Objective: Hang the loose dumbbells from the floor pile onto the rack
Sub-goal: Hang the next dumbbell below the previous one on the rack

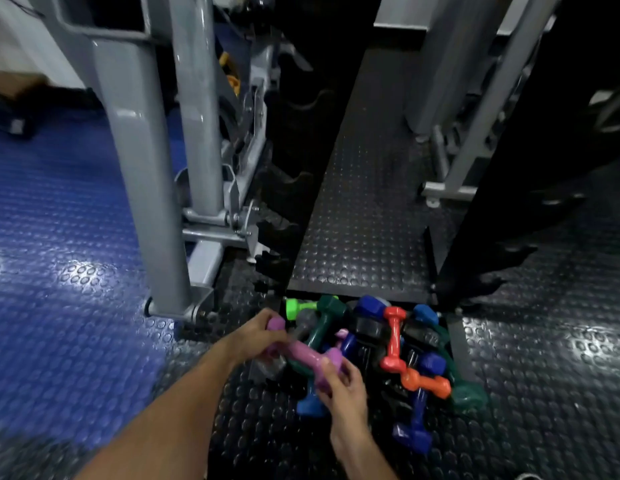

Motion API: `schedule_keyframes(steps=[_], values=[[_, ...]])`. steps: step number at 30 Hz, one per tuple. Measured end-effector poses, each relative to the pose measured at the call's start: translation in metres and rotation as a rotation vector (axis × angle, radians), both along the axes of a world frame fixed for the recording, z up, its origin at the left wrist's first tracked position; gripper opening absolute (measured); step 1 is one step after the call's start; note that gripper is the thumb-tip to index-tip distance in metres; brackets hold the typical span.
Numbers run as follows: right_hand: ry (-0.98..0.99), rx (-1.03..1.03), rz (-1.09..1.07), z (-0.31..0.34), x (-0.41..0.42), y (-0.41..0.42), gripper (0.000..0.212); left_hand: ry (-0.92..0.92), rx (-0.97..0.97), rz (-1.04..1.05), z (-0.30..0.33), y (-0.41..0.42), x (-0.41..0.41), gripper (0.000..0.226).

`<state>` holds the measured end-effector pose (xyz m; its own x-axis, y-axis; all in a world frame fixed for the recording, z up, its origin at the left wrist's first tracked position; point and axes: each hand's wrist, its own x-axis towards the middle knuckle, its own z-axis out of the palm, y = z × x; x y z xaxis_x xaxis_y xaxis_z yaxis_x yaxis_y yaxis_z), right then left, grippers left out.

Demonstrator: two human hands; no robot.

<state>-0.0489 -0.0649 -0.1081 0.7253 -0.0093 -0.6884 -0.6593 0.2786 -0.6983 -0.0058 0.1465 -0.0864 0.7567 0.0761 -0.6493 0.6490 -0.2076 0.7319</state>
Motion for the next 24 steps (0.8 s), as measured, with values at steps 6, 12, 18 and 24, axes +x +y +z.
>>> schedule_keyframes(steps=[6, 12, 18, 24], values=[[-0.234, -0.122, 0.149, 0.077, 0.058, -0.024, 0.051, -0.073, -0.187, 0.039, 0.074, -0.013, 0.013, 0.036], [-0.403, -0.163, 0.198, 0.150, 0.113, -0.033, 0.025, -0.186, -0.287, -0.009, 0.149, -0.015, 0.021, 0.045], [-0.572, -0.254, 0.304, 0.224, 0.148, -0.036, 0.032, -0.377, -0.416, -0.075, 0.223, -0.021, 0.012, 0.059], [-0.726, -0.319, 0.383, 0.311, 0.169, -0.034, 0.047, -0.629, -0.467, 0.005, 0.290, -0.035, 0.003, 0.070]])
